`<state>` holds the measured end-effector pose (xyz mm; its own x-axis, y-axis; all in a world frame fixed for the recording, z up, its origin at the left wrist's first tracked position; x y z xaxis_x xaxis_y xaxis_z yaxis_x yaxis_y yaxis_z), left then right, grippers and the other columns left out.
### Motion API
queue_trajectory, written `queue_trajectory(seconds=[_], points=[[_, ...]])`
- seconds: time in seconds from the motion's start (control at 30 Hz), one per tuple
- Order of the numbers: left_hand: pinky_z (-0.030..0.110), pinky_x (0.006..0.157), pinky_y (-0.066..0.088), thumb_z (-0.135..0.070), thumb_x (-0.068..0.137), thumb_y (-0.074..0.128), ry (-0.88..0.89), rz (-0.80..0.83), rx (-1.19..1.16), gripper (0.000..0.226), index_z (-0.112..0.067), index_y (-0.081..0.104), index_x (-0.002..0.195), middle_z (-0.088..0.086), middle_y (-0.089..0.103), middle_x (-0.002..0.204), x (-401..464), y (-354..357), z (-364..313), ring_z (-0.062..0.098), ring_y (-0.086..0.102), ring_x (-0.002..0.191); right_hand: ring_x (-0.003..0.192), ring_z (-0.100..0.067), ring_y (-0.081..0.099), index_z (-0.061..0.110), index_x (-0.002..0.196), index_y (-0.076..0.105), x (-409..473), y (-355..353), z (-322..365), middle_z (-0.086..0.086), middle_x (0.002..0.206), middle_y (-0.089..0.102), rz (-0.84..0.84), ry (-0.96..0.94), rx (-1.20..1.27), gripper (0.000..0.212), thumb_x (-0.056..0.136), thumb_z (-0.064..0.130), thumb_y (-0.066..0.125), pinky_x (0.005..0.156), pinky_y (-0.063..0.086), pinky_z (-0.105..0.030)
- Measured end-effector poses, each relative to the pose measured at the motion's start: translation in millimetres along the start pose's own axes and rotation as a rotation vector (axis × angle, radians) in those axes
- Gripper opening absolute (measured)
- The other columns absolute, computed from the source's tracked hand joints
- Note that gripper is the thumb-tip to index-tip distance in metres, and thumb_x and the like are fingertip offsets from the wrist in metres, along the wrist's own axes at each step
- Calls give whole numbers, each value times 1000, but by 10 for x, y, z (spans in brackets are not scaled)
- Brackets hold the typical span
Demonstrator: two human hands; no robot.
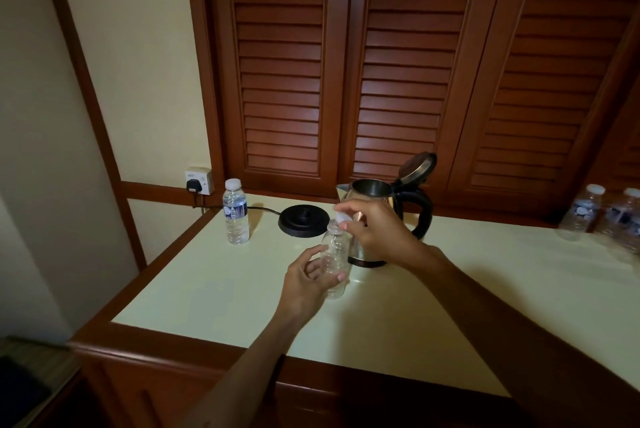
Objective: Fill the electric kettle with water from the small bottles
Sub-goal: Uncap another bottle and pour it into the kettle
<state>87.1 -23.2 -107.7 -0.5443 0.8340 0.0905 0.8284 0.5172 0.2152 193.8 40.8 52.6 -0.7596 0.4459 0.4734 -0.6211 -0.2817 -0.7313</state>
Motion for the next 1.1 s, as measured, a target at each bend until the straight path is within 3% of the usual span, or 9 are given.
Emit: queue_trajectory(seconds=[0.1,0.23,0.47,0.57,0.67,0.77,0.87,0.97,1.1], points=[[56,96,53,-17,53,92,5,24,-10,75,-21,64,122,16,71,117,-4,6,0,31,68,110,108,-7,53,13,118,65,72,32,74,0,122,62,116,-44,-83,29,88,13,63,89,39,-21],[55,97,53,-9,63,86,29,47,4,67,-18,62,125,14,72,115,-25,25,-11,31,68,109,111,-5,52,13,117,66,125,60,138,0,123,63,244,-95,-151,29,88,13,64,94,39,-23],[50,97,54,-13,65,86,40,52,55,66,-22,61,126,12,72,115,-17,34,6,28,68,109,121,-10,50,18,119,65,194,41,135,2,129,60,394,-82,-221,33,88,8,63,103,40,-28],[53,96,54,-1,71,83,35,53,36,61,-20,61,125,14,72,113,-10,55,32,30,69,107,112,-12,50,18,115,66,209,92,134,2,118,61,413,-112,-336,29,89,7,59,95,39,-29],[54,95,54,1,72,82,35,33,39,60,-20,61,124,14,73,112,-14,60,27,30,70,105,92,-20,57,11,94,66,223,118,150,-5,96,62,424,-93,-405,16,92,24,56,82,48,-38],[53,94,55,0,72,83,26,33,49,60,-22,61,124,13,72,113,-24,74,21,28,70,106,71,-22,58,10,79,58,258,151,117,-5,78,59,348,-107,-584,41,94,46,45,65,49,-41],[50,96,55,-9,66,88,38,22,76,63,-27,63,121,11,72,113,-37,77,20,26,69,108,62,-22,54,12,65,50,285,184,100,-6,71,57,217,-119,-769,51,93,51,34,53,39,-32],[49,97,55,-9,65,89,47,3,82,61,-33,64,115,11,73,113,-49,66,-5,26,69,108,56,-19,47,16,52,40,314,179,106,-3,60,48,208,-49,-769,55,93,51,33,53,34,-29],[50,98,54,-16,61,91,36,24,58,63,-35,64,115,11,73,113,-59,80,-18,26,69,108,52,-16,47,15,54,44,365,126,48,1,55,47,282,13,-680,59,89,62,41,50,35,-28]])
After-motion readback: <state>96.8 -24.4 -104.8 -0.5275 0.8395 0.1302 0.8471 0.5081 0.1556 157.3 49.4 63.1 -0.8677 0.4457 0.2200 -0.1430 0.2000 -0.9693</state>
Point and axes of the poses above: each hand's wrist, its own x-axis towards the middle knuckle, its own y-axis out of the palm, z = x × y, the point moved 7 cm from there along x, towards the middle knuckle
